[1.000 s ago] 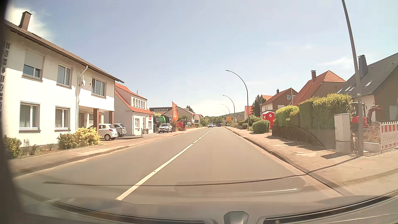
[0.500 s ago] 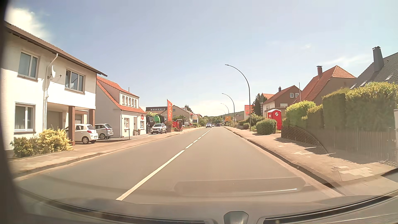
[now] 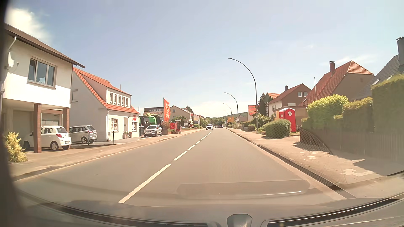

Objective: Follow the waypoints while adhering to traffic rules and regulations

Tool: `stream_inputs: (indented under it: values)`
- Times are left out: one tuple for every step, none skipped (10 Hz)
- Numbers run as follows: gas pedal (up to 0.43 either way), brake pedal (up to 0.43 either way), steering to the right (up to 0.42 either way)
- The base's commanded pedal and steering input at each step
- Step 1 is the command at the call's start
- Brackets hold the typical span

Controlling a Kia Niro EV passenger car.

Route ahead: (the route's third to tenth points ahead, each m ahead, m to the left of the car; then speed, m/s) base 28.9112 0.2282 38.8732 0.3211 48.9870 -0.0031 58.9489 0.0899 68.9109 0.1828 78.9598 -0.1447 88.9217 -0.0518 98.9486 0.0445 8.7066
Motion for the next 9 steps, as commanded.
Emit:
stream_inputs:
  values:
    - [0.268, 0.006, 0.004]
    - [0.268, 0.006, 0.004]
    - [0.268, 0.006, 0.004]
    - [0.268, 0.006, 0.004]
    - [0.268, 0.006, 0.004]
    - [0.268, 0.012, 0.004]
    - [0.268, 0.006, 0.004]
    - [0.26, 0.006, 0.004]
    - [0.26, 0.006, 0.004]
